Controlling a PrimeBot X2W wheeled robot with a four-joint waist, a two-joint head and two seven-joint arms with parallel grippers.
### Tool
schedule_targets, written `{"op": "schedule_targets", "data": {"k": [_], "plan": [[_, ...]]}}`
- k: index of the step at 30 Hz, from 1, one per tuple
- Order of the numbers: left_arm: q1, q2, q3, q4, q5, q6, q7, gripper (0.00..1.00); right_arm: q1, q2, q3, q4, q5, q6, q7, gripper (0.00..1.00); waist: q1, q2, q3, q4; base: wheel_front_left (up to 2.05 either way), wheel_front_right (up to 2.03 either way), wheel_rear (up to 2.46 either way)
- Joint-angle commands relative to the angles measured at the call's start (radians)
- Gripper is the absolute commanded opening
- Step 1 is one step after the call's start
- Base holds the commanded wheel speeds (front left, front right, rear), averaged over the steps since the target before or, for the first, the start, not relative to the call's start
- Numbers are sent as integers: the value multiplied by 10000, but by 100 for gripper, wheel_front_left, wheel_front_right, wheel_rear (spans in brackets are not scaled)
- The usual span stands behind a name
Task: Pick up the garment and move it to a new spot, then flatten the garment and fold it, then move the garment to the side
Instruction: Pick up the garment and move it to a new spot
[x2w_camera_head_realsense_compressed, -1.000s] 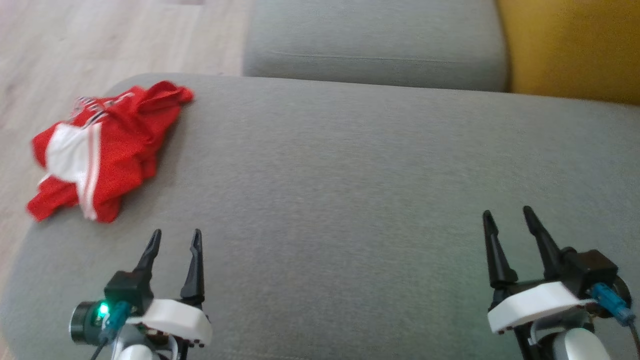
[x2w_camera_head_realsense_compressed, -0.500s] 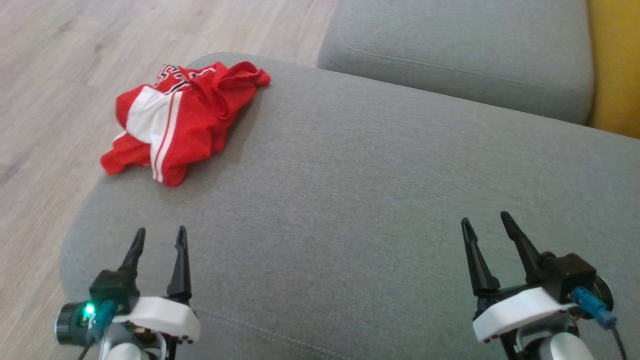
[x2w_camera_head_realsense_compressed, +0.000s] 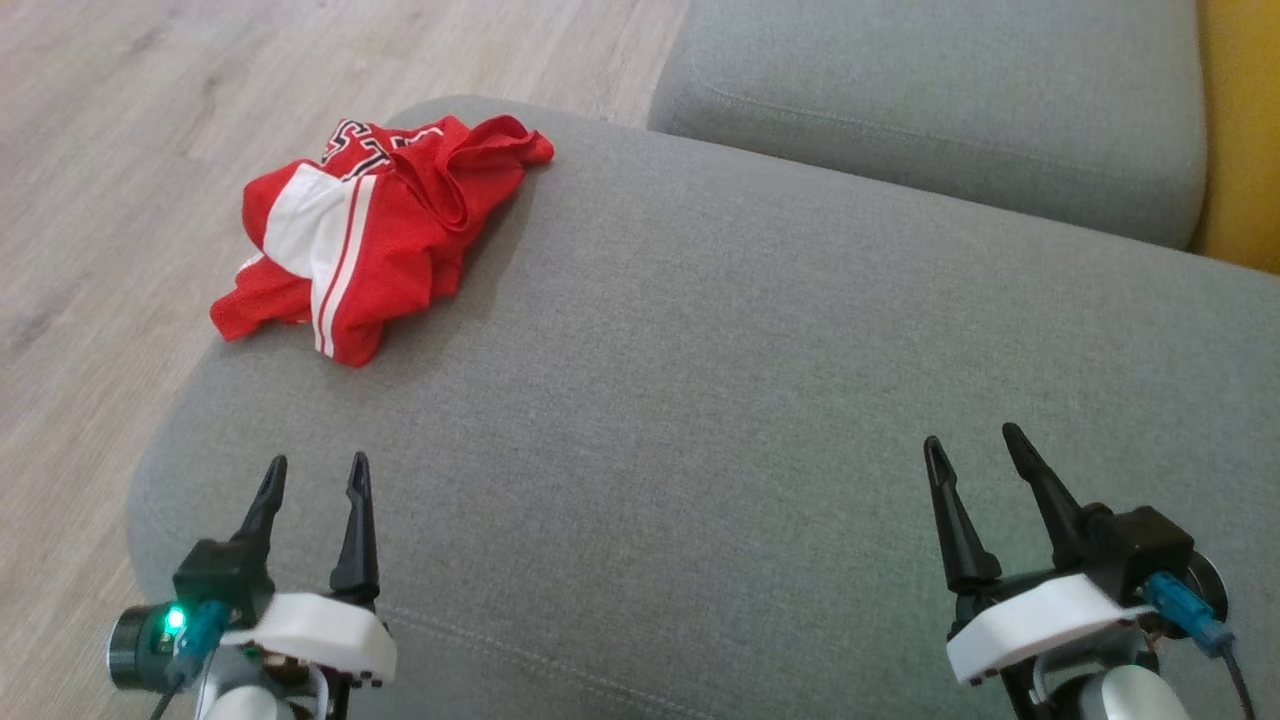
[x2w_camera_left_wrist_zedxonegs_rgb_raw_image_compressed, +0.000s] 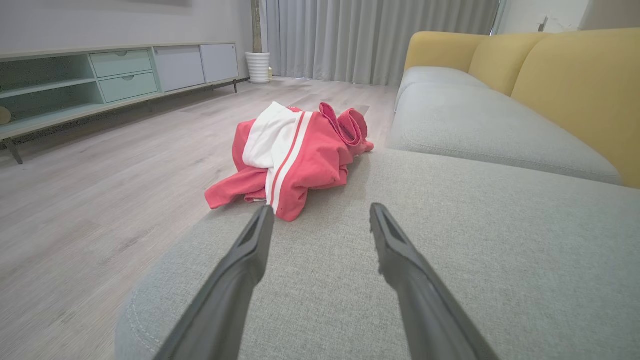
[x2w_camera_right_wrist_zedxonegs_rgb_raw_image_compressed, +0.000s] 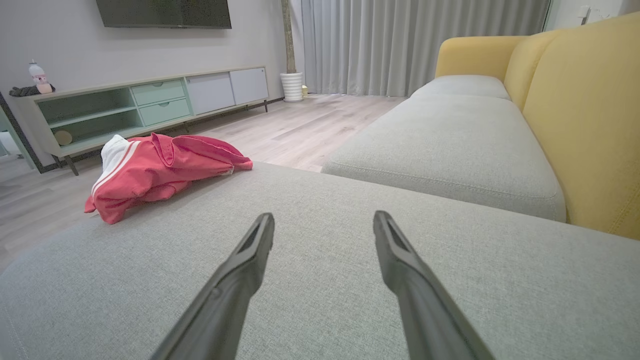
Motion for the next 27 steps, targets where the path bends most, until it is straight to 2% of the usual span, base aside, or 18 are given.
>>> {"op": "schedule_targets", "data": {"k": [1, 6, 14, 18, 23, 24, 25, 27], "plan": [[-677, 39, 422, -220, 29, -58, -124, 100, -424, -47, 189, -335, -17, -9, 30, 100, 0, 0, 85, -54, 0, 0, 0], [-1391, 38, 592, 154, -137, -175, -124, 100, -699, -47, 214, -664, -262, -9, 280, 100, 0, 0, 889, -306, 0, 0, 0], [-4117, 180, 1369, 1923, -800, -423, -124, 100, -1762, -194, 231, -1492, -927, -9, 895, 100, 0, 0, 3024, -1034, 0, 0, 0], [-5521, 493, 1606, 3580, -940, -646, -124, 100, -2171, -316, 147, -1716, -994, -9, 1005, 100, 0, 0, 3776, -1379, 0, 0, 0], [-7118, 959, 1724, 6058, -958, -688, -124, 100, -2517, -369, 168, -1792, -969, -9, 1012, 100, 0, 0, 4322, -1706, 0, 0, 0], [-7118, 959, 1724, 6058, -958, -688, -124, 100, -2517, -369, 168, -1792, -969, -9, 1012, 100, 0, 0, 4322, -1706, 0, 0, 0], [-7640, 1126, 1768, 6907, -1006, -718, -123, 100, -2607, -367, 185, -1781, -963, -9, 996, 100, 0, 0, 4449, -1798, 0, 0, 0], [-7875, 1219, 1767, 7284, -1009, -740, -123, 100, -2650, -363, 189, -1766, -949, -9, 987, 100, 0, 0, 4507, -1840, 0, 0, 0]]}}
